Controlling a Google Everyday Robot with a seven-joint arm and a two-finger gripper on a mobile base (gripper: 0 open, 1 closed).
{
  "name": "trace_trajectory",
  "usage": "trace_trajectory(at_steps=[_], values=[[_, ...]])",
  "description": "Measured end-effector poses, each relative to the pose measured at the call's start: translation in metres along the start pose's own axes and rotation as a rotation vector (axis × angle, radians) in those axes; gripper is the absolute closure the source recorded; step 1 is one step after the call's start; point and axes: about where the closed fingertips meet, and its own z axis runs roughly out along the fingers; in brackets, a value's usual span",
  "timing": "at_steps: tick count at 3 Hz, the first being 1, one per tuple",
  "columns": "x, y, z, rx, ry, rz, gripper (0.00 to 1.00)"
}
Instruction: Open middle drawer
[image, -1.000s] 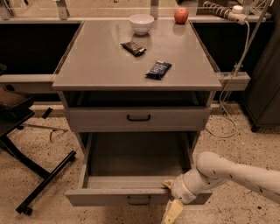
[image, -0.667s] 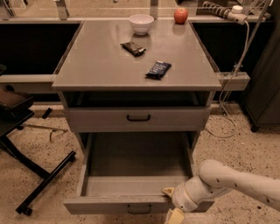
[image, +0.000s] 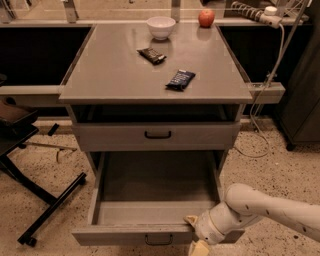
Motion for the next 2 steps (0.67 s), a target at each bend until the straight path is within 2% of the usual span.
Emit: trace_trajectory(at_steps=[2], values=[[-0.0027, 0.0114, 0.0031, -0.018, -0.024, 0.016, 0.0]])
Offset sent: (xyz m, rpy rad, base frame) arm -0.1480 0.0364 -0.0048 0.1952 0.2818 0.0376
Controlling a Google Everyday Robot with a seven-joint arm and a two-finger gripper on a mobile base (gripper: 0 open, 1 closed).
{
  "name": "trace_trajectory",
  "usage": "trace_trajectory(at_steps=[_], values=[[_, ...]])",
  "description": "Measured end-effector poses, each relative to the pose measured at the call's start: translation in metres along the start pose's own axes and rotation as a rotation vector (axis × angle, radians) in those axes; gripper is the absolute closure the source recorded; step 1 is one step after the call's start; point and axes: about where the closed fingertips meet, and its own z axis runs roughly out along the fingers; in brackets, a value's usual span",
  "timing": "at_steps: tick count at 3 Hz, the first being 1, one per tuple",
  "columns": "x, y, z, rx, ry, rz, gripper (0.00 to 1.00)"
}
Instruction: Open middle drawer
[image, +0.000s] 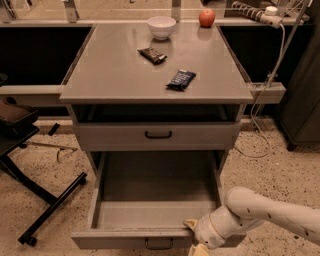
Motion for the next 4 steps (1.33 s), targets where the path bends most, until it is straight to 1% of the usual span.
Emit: trace_trajectory(at_steps=[1, 2, 3, 4], values=[[0.0, 0.019, 0.01, -0.054, -0.03, 0.001, 0.0], [-0.001, 0.02, 0.008, -0.054, -0.03, 0.001, 0.0], [0.008, 0.038, 0.013, -0.082, -0.04, 0.037, 0.0], [0.005, 0.04, 0.01, -0.082, -0.04, 0.037, 0.0]])
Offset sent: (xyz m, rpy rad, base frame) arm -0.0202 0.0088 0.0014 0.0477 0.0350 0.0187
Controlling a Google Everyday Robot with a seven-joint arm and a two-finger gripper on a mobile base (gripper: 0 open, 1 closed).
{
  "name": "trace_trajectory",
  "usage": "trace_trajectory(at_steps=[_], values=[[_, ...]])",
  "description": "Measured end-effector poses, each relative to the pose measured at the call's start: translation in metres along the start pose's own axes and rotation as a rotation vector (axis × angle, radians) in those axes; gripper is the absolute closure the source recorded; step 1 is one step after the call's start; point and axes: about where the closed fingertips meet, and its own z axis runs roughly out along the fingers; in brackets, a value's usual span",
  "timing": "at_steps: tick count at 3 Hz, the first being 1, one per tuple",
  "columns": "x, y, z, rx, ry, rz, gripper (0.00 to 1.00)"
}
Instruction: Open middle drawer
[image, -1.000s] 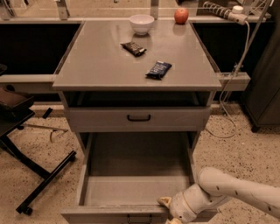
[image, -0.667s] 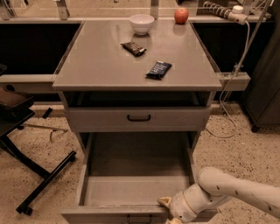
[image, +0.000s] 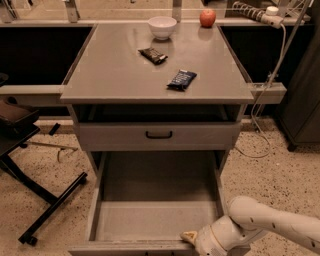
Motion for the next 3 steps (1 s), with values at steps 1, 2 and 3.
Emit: trace_trajectory(at_steps=[1, 2, 3], values=[[0.0044, 0.0169, 0.0067, -0.011, -0.034, 0.031, 0.0], [0.0044, 0.0169, 0.0068, -0.011, -0.034, 0.031, 0.0], [0.0065, 0.0209, 0.0107, -0.032, -0.037, 0.031, 0.0]])
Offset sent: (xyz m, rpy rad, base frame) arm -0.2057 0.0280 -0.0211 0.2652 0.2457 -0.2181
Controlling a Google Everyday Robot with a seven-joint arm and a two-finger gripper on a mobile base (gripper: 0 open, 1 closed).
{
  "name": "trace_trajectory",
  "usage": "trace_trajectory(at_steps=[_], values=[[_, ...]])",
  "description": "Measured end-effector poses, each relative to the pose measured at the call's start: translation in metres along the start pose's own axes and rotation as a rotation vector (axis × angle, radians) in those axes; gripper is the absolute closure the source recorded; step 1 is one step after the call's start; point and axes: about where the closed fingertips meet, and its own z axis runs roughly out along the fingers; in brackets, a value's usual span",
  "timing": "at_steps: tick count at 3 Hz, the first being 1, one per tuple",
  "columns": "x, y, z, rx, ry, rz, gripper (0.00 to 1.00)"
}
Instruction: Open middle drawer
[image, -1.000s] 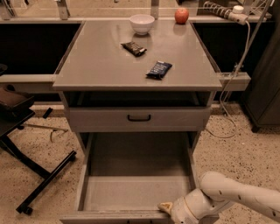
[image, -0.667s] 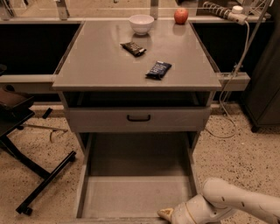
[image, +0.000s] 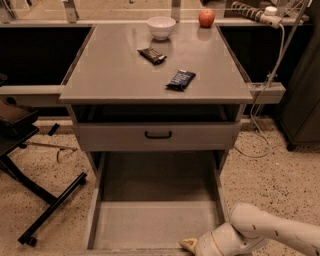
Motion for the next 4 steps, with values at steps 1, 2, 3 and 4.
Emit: trace_trajectory(at_steps=[1, 2, 3, 4], values=[[0.0, 0.0, 0.0, 0.0, 0.0, 0.0, 0.0], [0.008, 0.017, 0.004, -0.019, -0.025, 0.017, 0.0], [0.007, 0.018, 0.003, -0.019, -0.025, 0.017, 0.0], [0.008, 0.026, 0.005, -0.035, -0.032, 0.021, 0.0]])
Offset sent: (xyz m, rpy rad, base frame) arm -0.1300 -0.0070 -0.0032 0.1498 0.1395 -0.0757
